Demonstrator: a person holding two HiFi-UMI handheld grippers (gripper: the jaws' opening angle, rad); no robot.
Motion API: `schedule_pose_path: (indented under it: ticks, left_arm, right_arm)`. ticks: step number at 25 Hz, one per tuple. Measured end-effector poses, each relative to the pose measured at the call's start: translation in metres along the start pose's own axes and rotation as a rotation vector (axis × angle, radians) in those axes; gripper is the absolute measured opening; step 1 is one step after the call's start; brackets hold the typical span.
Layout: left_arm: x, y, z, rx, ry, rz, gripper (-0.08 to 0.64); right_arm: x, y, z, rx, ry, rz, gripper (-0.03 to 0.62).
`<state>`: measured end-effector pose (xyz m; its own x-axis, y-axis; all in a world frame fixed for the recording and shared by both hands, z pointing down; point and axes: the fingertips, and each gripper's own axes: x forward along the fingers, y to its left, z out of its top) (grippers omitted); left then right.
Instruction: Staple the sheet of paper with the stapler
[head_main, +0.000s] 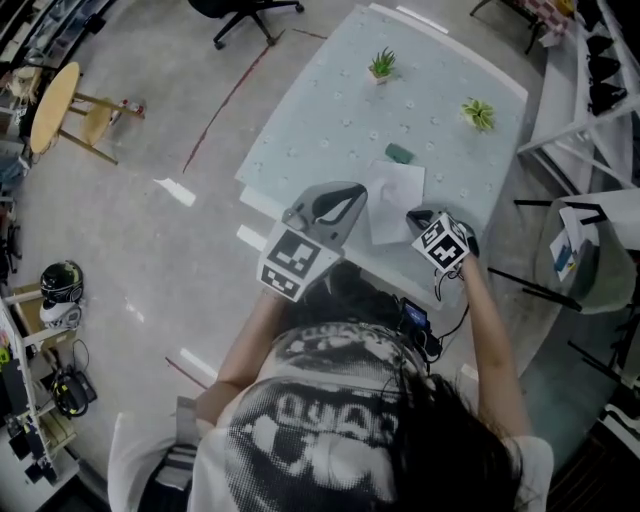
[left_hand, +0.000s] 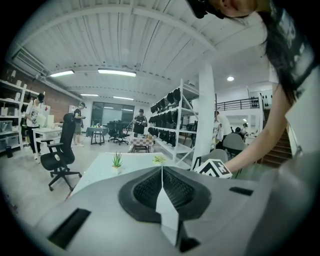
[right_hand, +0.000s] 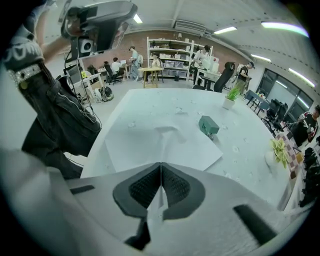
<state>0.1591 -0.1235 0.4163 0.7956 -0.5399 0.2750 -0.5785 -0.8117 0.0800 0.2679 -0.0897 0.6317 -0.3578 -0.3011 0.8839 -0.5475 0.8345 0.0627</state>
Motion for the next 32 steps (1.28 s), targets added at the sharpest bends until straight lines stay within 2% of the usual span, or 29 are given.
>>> schedule_pose_path:
  ticks: [8,18,25,32]
  left_arm:
    - [-0.011,0.000,-0.002,-0.005,0.000,0.074,0.005]
    - [-0.015,0.011,-0.006,-0.022,0.004,0.111,0.005]
    - [-0.010,0.016,-0.007,-0.030,0.011,0.115,0.005]
    - [-0.004,0.017,-0.010,-0.037,0.022,0.116,0.005]
  right_arm:
    - [0.006,-0.014,-0.004,-0.094,0.030,0.038,0.003]
    - [0.000,-0.028,-0.022,-0.226,0.097,0.133,0.006]
    - [-0.003,-0.052,-0.033,-0.296,0.158,0.140,0.022]
    - [-0.001,-0.068,-0.044,-0.306,0.186,0.112,0.069]
